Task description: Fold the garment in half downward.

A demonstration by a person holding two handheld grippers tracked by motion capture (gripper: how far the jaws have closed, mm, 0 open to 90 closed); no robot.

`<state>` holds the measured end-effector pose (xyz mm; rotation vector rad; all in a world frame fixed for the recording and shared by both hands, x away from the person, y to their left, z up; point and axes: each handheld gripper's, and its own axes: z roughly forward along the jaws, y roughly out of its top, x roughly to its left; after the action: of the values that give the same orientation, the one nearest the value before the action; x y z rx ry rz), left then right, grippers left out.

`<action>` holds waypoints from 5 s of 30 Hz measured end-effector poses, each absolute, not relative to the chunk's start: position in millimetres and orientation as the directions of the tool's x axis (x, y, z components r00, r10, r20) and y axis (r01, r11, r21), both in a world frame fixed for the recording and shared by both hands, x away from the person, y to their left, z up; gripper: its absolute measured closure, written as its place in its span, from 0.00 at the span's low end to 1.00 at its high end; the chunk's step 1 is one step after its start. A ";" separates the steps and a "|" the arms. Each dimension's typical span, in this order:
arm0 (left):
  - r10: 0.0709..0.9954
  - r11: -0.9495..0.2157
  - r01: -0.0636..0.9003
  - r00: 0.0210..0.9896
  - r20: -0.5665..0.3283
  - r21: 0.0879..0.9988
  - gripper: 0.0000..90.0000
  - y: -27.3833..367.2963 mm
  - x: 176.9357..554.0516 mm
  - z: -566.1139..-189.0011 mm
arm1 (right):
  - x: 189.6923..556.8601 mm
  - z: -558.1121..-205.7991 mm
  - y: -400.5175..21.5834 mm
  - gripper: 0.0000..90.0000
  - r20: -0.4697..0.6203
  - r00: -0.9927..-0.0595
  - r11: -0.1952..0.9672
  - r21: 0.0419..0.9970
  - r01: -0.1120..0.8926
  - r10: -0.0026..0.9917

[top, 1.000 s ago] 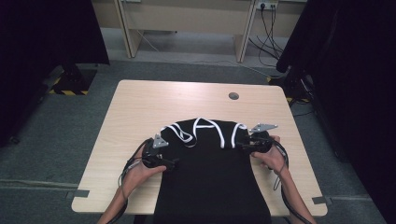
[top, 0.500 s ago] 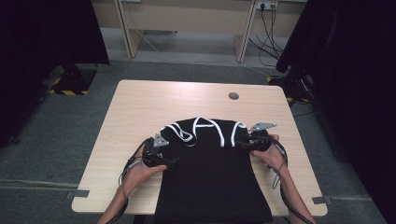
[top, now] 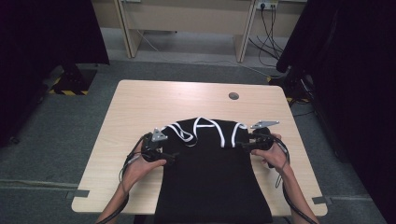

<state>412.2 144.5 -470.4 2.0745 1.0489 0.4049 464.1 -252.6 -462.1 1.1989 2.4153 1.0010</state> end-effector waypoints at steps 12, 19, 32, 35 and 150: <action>0.796 -0.342 0.559 0.600 -0.083 0.755 0.04 132.4 443.2 -458.5 | 485.9 -448.6 -241.8 0.25 0.030 -0.617 0.424 0.699 0.575 0.786; 0.815 -0.312 0.593 0.569 -0.111 0.742 0.04 128.4 473.0 -457.6 | 510.7 -452.9 -234.5 0.22 0.019 -0.599 0.419 0.697 0.582 0.801; 0.841 -0.325 0.641 0.531 -0.097 0.695 0.04 121.9 513.5 -474.1 | 538.1 -470.3 -225.9 0.24 0.007 -0.582 0.423 0.680 0.599 0.813; 0.830 -0.384 0.605 0.557 -0.026 0.697 0.07 119.0 513.4 -478.6 | 538.8 -472.5 -226.1 0.36 0.023 -0.584 0.408 0.693 0.594 0.811; 0.575 -0.510 0.237 0.809 0.122 0.827 0.79 118.0 325.0 -461.4 | 359.5 -438.0 -257.9 0.87 -0.023 -0.792 0.479 0.807 0.346 0.610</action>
<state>325.0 118.0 -461.4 2.1098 0.5972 0.4849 359.5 -257.9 -438.0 0.8094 2.4219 1.2180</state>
